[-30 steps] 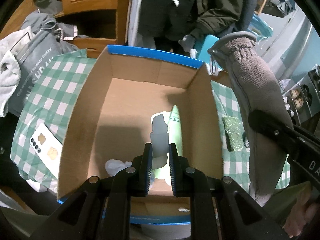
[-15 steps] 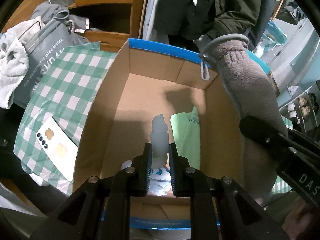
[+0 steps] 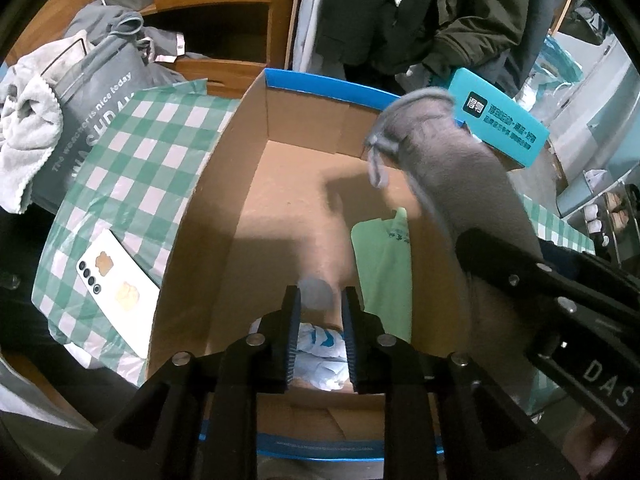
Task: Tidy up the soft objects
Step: 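Lower the grey sock and white item into the box and open both grippers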
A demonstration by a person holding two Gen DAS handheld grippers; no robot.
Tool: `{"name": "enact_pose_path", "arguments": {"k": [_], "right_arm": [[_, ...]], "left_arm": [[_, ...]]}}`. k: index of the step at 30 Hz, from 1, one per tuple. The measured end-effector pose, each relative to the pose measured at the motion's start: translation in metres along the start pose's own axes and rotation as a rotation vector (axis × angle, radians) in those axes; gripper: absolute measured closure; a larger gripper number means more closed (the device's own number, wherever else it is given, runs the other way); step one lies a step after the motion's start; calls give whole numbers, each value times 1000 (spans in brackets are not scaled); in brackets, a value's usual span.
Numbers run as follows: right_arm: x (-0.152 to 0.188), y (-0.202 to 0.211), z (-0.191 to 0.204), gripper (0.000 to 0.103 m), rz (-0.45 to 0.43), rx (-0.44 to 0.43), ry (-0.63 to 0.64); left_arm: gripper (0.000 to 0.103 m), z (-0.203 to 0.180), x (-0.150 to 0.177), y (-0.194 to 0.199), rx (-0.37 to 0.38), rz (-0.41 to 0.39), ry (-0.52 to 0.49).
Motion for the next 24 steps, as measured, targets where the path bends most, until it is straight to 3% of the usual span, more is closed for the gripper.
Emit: {"name": "enact_pose_path", "arguments": {"k": [4,16,24], "right_arm": [[-2,5,-1,44,-22,19,7],[0,18,-20,39,-43,38,-11],[1,31,-40,38,-58,40,-43]], "left_arm": [[77,2,0,2,-9,-11,1],[63,-13,-5,8,9,-23,-22],[62,-31,-7,10,14,-29,-65]]}}
Point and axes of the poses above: each gripper's, at about its wrist camera, not at the fingertips, and y roughly against the way its jaws point, z to its left, x to its underside, the point moved 7 cm from there along -y, roughly the way its jaws point, and after that the axes turned 14 degrees about -y, right-handed, at the moved point
